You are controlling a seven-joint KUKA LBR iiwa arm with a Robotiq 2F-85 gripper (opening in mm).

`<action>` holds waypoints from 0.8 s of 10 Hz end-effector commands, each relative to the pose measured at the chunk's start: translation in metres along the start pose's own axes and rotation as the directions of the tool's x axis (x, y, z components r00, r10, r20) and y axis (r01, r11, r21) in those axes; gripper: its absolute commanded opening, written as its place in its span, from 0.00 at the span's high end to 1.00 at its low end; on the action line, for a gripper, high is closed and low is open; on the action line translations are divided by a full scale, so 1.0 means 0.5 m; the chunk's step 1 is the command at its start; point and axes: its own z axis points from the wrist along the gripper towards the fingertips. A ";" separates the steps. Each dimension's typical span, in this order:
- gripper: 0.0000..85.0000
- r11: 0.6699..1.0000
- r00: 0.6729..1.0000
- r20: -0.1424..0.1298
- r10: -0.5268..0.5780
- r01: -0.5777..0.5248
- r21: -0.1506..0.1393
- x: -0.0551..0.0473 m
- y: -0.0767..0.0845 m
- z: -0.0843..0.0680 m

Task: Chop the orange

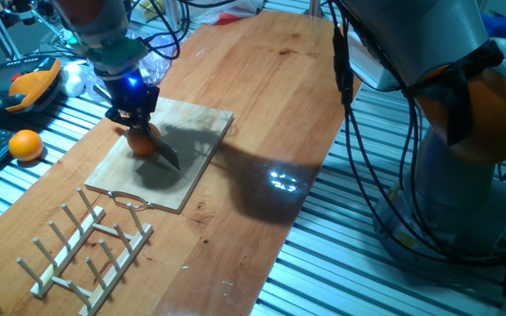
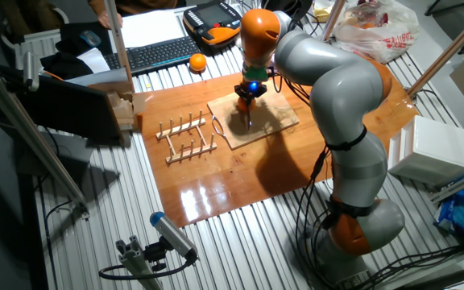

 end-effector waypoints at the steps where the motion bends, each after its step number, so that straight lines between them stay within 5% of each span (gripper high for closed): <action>1: 0.80 1.000 1.000 0.003 0.001 -0.001 0.000 0.000 0.000 0.000; 8: 0.80 1.000 0.999 0.035 0.010 -0.010 0.000 -0.002 0.001 -0.013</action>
